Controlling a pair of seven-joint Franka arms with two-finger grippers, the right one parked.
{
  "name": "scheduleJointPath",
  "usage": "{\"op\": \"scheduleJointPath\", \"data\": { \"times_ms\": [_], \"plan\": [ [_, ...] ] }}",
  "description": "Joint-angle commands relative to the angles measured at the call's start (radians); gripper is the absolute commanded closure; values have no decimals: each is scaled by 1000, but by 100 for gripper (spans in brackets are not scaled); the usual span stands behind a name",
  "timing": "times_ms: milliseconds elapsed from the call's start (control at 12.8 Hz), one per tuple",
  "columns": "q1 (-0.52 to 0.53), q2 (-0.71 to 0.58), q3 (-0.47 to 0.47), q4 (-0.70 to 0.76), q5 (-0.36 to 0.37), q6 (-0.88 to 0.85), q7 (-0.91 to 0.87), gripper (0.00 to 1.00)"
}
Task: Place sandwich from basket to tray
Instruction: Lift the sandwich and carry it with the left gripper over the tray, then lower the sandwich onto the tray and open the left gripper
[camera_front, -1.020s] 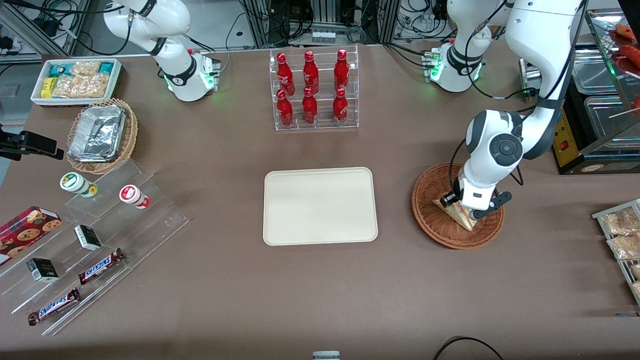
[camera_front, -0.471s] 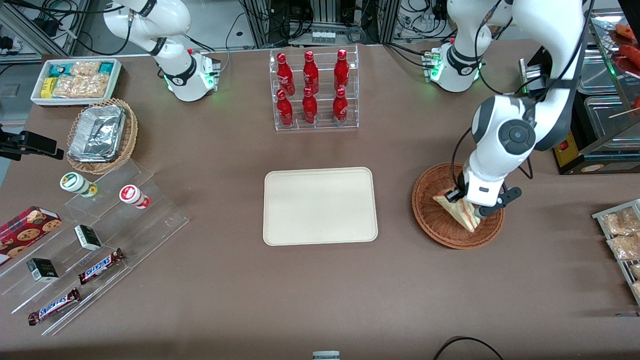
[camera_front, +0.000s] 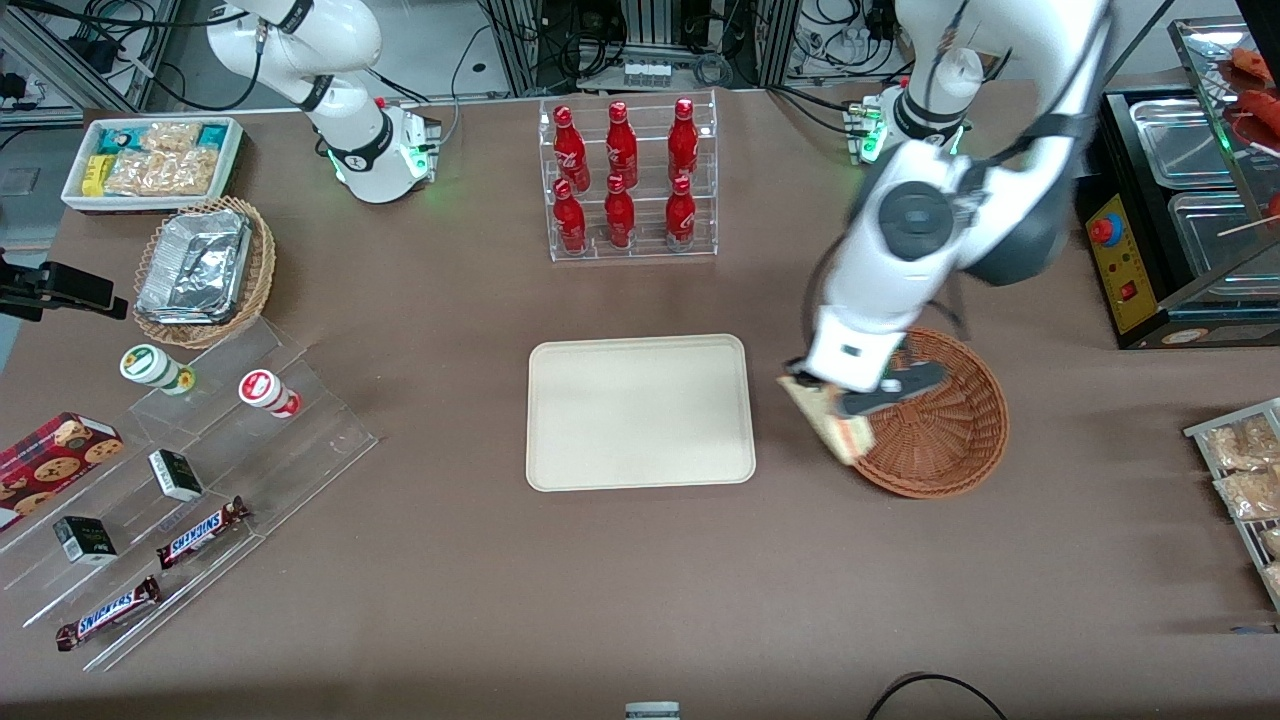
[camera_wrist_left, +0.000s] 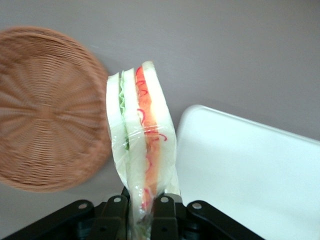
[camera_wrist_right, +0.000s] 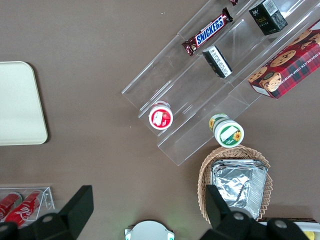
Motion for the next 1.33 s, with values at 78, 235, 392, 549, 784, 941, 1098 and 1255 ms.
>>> {"op": "scheduleJointPath", "data": {
  "times_ms": [78, 235, 392, 549, 784, 941, 1098, 1255],
  "plan": [
    [-150, 225, 12, 203, 6, -23, -16, 100],
    [-204, 276, 14, 244, 14, -28, -6, 100],
    [-235, 309, 14, 248, 14, -20, 56, 100],
    [-249, 332, 12, 242, 12, 38, 101, 100],
    [-270, 384, 12, 238, 15, 145, 118, 100],
    [-282, 411, 12, 235, 15, 190, 164, 100],
    [-288, 408, 12, 209, 15, 193, 172, 100],
    [-307, 411, 12, 199, 15, 190, 182, 100]
  ]
}}
